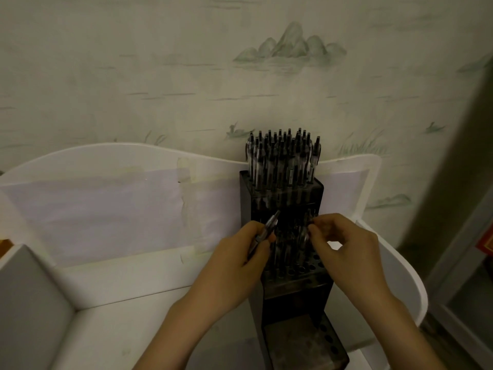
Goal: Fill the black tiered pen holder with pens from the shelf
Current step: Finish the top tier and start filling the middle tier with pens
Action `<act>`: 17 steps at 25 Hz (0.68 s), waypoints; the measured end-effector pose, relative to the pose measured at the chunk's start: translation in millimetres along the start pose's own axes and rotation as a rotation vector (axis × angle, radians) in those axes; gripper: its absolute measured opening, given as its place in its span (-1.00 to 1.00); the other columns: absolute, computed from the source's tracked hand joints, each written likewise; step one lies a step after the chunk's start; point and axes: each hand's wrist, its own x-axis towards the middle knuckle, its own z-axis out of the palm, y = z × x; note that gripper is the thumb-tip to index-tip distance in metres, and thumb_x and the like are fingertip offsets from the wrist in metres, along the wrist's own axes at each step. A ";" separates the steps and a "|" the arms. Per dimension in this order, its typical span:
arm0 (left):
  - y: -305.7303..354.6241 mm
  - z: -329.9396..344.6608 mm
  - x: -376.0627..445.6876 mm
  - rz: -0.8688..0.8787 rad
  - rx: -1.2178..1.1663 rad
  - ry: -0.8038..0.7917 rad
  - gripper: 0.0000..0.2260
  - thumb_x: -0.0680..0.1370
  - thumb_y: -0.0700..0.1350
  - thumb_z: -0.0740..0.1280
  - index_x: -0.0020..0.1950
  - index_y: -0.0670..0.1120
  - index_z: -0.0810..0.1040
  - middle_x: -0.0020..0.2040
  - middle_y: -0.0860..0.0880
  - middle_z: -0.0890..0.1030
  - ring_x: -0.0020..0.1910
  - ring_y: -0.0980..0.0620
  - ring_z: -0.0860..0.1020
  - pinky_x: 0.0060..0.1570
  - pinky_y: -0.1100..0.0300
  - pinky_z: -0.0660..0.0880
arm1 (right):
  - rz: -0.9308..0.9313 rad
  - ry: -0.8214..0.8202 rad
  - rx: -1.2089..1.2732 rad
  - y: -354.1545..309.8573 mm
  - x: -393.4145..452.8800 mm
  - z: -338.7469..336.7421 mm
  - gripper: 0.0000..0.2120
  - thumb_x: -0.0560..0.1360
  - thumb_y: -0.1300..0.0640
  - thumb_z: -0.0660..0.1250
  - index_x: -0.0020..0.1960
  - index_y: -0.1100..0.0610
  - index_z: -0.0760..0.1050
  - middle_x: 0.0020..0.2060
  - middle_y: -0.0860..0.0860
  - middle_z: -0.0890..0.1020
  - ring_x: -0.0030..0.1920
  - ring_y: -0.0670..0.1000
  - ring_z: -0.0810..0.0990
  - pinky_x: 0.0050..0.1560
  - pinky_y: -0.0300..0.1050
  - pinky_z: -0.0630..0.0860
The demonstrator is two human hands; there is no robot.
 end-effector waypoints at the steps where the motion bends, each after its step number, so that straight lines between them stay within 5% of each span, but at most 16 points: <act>1: 0.3 -0.1 -0.4 -0.006 -0.013 -0.006 -0.85 0.63 -0.13 0.20 0.00 0.08 0.52 -0.40 0.01 0.49 -0.39 -0.08 0.52 -0.37 0.11 0.46 | 0.011 -0.041 -0.021 2.3 -0.7 1.5 -0.88 0.47 0.18 0.43 -0.09 -0.04 0.60 -0.29 -0.23 0.64 -0.19 -0.25 0.61 -0.20 -0.54 0.43; 7: 0.2 1.2 0.1 -0.025 -0.058 -0.042 -0.87 0.64 -0.13 0.20 0.03 0.06 0.52 -0.35 -0.02 0.55 -0.40 0.09 0.57 -0.38 0.33 0.48 | 0.106 -0.144 -0.089 13.4 -7.1 3.9 -0.92 0.49 0.18 0.44 -0.09 0.00 0.63 -0.27 -0.18 0.65 -0.19 -0.32 0.59 -0.22 -0.57 0.41; 11: 2.6 5.6 0.9 -0.007 -0.062 -0.068 -0.87 0.64 -0.14 0.20 0.04 0.05 0.52 -0.39 0.01 0.53 -0.41 0.13 0.53 -0.39 0.40 0.42 | 0.054 -0.075 -0.083 -2.7 -11.0 -2.7 -0.79 0.45 0.18 0.47 0.07 0.00 0.62 -0.18 -0.18 0.65 -0.11 -0.36 0.56 -0.12 -0.61 0.39; 17: 8.9 15.3 0.3 0.029 0.013 -0.127 -0.86 0.65 -0.13 0.19 0.00 0.09 0.47 -0.32 -0.09 0.57 -0.34 -0.09 0.57 -0.29 -0.04 0.53 | -0.014 -0.093 0.179 -38.6 -15.6 -6.3 -0.80 0.42 0.15 0.47 -0.07 -0.14 0.63 -0.18 -0.24 0.66 -0.14 -0.19 0.62 -0.13 -0.46 0.47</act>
